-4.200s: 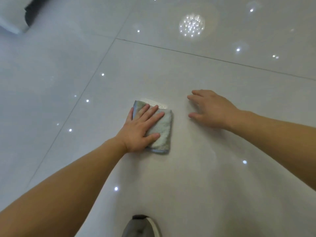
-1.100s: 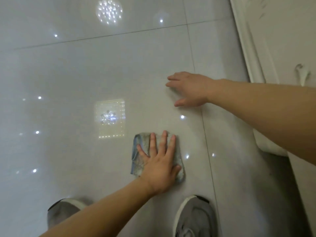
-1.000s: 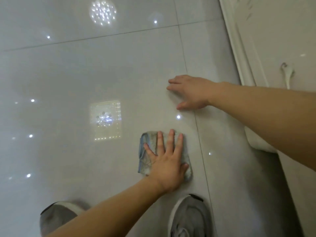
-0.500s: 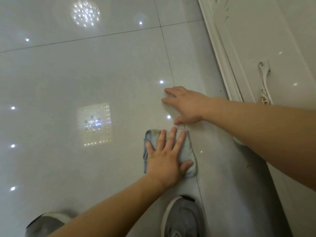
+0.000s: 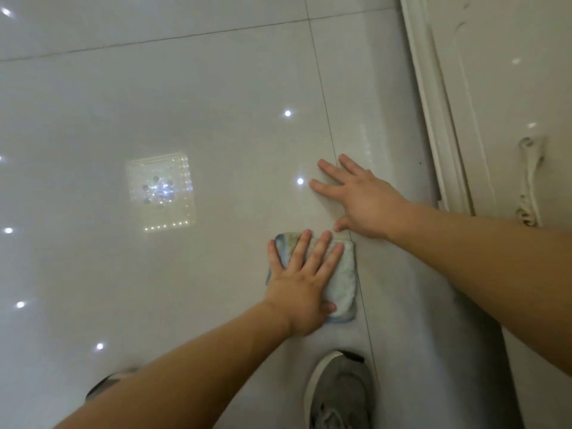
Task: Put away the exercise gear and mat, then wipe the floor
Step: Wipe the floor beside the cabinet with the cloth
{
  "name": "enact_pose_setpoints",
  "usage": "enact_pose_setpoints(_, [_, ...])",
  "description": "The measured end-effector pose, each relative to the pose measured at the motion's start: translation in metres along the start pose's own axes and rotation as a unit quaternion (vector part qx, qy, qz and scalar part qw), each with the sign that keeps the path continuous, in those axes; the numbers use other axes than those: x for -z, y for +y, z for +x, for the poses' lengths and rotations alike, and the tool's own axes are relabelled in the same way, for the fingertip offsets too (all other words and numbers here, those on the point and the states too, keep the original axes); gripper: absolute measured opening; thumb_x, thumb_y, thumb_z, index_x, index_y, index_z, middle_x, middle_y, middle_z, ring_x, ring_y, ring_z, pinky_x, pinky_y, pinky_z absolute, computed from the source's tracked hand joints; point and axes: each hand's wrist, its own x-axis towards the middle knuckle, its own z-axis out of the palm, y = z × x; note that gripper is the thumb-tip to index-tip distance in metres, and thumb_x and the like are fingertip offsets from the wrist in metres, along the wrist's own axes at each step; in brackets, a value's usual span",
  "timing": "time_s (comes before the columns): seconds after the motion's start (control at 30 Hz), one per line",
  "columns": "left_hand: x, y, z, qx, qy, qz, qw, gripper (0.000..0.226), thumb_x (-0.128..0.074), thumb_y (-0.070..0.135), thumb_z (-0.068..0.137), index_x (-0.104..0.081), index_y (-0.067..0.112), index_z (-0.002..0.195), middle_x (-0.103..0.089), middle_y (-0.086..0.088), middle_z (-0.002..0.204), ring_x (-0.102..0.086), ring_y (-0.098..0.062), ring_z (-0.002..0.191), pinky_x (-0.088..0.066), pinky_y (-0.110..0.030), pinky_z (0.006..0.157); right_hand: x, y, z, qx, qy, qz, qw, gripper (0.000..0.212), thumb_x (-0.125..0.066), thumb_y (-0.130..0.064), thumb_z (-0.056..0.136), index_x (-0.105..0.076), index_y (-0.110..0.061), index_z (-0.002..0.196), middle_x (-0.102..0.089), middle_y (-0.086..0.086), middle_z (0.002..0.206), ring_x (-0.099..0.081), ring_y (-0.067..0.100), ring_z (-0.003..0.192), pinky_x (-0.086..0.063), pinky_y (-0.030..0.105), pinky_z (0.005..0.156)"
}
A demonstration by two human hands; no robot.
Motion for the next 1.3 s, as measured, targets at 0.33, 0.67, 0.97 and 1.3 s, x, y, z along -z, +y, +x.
enact_pose_setpoints(0.33, [0.009,0.008,0.004,0.018,-0.059,-0.021,0.998,0.104,-0.055,0.058,0.089,0.028,0.037,0.149,0.047,0.01,0.144,0.046,-0.022,0.13,0.026,-0.073,0.097,0.004,0.002,0.0,0.004,-0.03,-0.016,0.999,0.097,-0.07,-0.047,0.08,-0.006,-0.042,0.153,0.013,-0.01,0.162,0.01,0.025,0.149,-0.018,0.054,0.116])
enact_pose_setpoints(0.67, [0.0,0.006,0.003,0.028,0.001,0.019,0.999,0.107,-0.059,0.06,0.083,0.021,0.039,0.151,0.025,0.008,0.162,0.024,-0.024,0.148,0.014,-0.074,0.106,-0.004,0.003,0.002,0.017,0.015,-0.023,0.999,0.1,-0.076,-0.047,0.077,-0.012,-0.039,0.153,0.004,-0.006,0.163,0.002,0.029,0.149,-0.024,0.052,0.116])
enact_pose_setpoints(0.97, [-0.01,0.004,0.006,0.035,0.055,0.034,0.997,0.105,-0.054,0.068,0.082,0.019,0.041,0.152,0.024,0.01,0.162,0.023,-0.022,0.148,0.012,-0.073,0.107,-0.007,0.006,0.001,0.019,0.052,-0.04,0.998,0.099,-0.076,-0.047,0.076,-0.014,-0.039,0.153,0.002,-0.006,0.163,-0.002,0.027,0.149,-0.012,0.036,0.121])
enact_pose_setpoints(1.3, [-0.054,0.075,0.007,0.061,0.133,0.027,0.989,0.087,-0.037,0.073,0.087,0.006,0.04,0.155,0.016,0.007,0.164,0.021,-0.024,0.149,0.014,-0.073,0.106,-0.018,-0.012,-0.018,-0.008,0.136,-0.085,0.987,0.099,-0.075,-0.045,0.079,-0.013,-0.03,0.154,-0.004,0.003,0.163,-0.008,0.031,0.148,-0.018,0.038,0.119])
